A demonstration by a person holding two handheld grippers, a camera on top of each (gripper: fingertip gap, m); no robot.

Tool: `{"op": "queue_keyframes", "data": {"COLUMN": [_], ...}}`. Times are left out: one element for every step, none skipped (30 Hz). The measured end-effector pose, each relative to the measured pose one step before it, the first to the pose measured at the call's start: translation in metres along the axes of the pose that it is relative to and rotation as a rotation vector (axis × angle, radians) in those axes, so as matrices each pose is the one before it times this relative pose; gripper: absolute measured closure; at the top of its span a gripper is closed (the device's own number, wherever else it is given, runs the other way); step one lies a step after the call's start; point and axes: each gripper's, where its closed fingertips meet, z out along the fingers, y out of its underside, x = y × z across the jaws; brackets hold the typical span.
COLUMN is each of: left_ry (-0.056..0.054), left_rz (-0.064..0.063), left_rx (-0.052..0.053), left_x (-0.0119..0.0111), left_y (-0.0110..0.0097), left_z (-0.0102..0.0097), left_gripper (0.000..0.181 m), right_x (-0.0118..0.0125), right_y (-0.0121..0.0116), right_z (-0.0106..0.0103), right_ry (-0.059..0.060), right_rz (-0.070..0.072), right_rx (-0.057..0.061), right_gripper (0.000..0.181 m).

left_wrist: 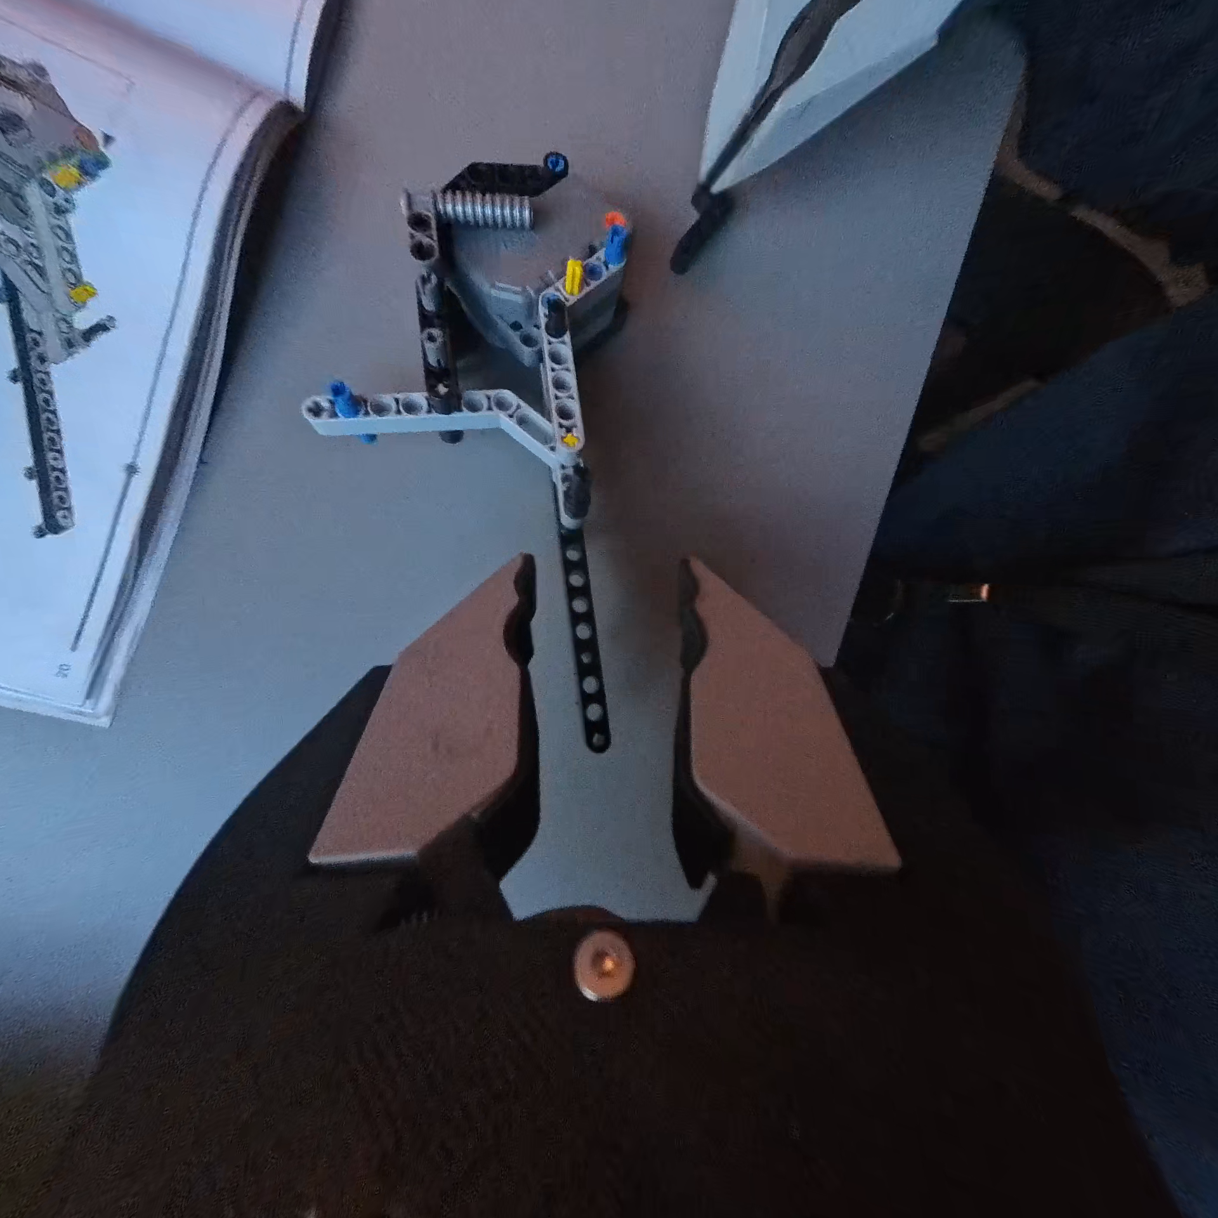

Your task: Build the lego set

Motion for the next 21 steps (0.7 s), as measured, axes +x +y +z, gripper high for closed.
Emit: {"op": "queue_keyframes", "data": {"left_ry": [0.0025,0.0067,0.0075,0.0089,0.011,0.0145,0.0149,0.018,0.0221,0.0218,0.025,0.0296,0.0267,0.0163,0.0102,0.007,-0.0005,-0.0013,0.002,-0.0004,-0.0027], "left_rz": [0.0072,0.0102,0.0074,-0.0005,-0.0042,0.0009,0.0052,0.0069,0.0062,-0.0008,-0.006,-0.0052,-0.0033,-0.0037,-0.0058,-0.0101,-0.0187,-0.0167,-0.0035,0.007,0.0123], "left_rx": [0.0177,0.0209,0.0275,0.0272,0.0153,0.0034,-0.0044,-0.0037,0.0078,0.0151,0.0126,0.0052,0.0016,0.0021,-0.0063,-0.0151,-0.0167,-0.0161,-0.012,-0.01,-0.0126], "left_x": [-0.00123,-0.00112,-0.00137,-0.00183,-0.00207,-0.00174,-0.00171,-0.00145,-0.00122,-0.00159,-0.00105,-0.00001,0.00029,-0.00068,-0.00117,-0.00093,-0.00115,-0.00009,0.00156,0.00199,0.00177], "left_y": [-0.0039,-0.0046,-0.00584,-0.00591,-0.00422,-0.00217,-0.00015,0.00036,-0.00074,-0.00143,-0.00099,0.00044,0.00091,0.0008,0.00194,0.00309,0.0031,0.0023,0.00161,0.00128,0.00163], "left_z": [-0.00475,-0.00447,-0.00376,-0.00255,-0.00115,0.00039,0.001,0.00115,0.00065,0.00006,-0.00004,0.00038,0.00086,0.00141,0.00198,0.00265,0.0031,0.00344,0.00369,0.00373,0.00348], "left_gripper": [0.139,0.136,0.135,0.135,0.134,0.132,0.131,0.132,0.131,0.132,0.132,0.132,0.132,0.131,0.131,0.131,0.132,0.133,0.133,0.134,0.135], "right_x": [0.00354,0.00353,0.00377,0.00411,0.00399,0.00222,0.00109,0.00162,0.0006,-0.0017,-0.0031,-0.00292,-0.00477,-0.00575,-0.00432,-0.0035,-0.0033,-0.00243,-0.00246,-0.00203,-0.00007], "right_y": [-0.00144,-0.00199,-0.00232,-0.00177,-0.00125,-0.0003,-0.00002,-0.0016,-0.00404,-0.00408,-0.00259,0.0,0.00311,0.00366,0.00235,0.00176,0.00184,0.00237,0.00252,0.00199,0.00196], "right_z": [-0.00261,-0.00253,-0.00249,-0.00218,-0.00171,-0.00135,-0.00144,-0.00221,-0.00348,-0.00384,-0.00302,-0.00131,0.00071,0.00224,0.00371,0.00478,0.00538,0.00559,0.0052,0.00439,0.00362], "right_ry": [0.0045,0.0048,0.0056,0.006,0.0028,-0.0075,-0.0112,0.0022,0.0065,-0.0018,-0.0081,-0.008,-0.0206,-0.0246,-0.0102,-0.0001,0.0014,0.005,0.0023,0.0009,0.0087], "right_rz": [0.0305,0.0295,0.0298,0.0327,0.0363,0.0354,0.027,0.0133,-0.0034,-0.0158,-0.0179,-0.0078,0.001,0.0012,-0.0038,-0.0102,-0.0165,-0.019,-0.0199,-0.0193,-0.017], "right_rx": [0.0186,0.0224,0.0232,0.0197,0.0143,0.0069,0.0047,0.0162,0.0342,0.035,0.0242,0.0032,-0.0209,-0.0284,-0.0237,-0.0251,-0.0291,-0.0347,-0.0371,-0.0326,-0.0295], "right_gripper": [0.181,0.181,0.181,0.181,0.181,0.181,0.181,0.181,0.181,0.181,0.181,0.172,0.168,0.167,0.166,0.166,0.167,0.168,0.168,0.169,0.17]}}
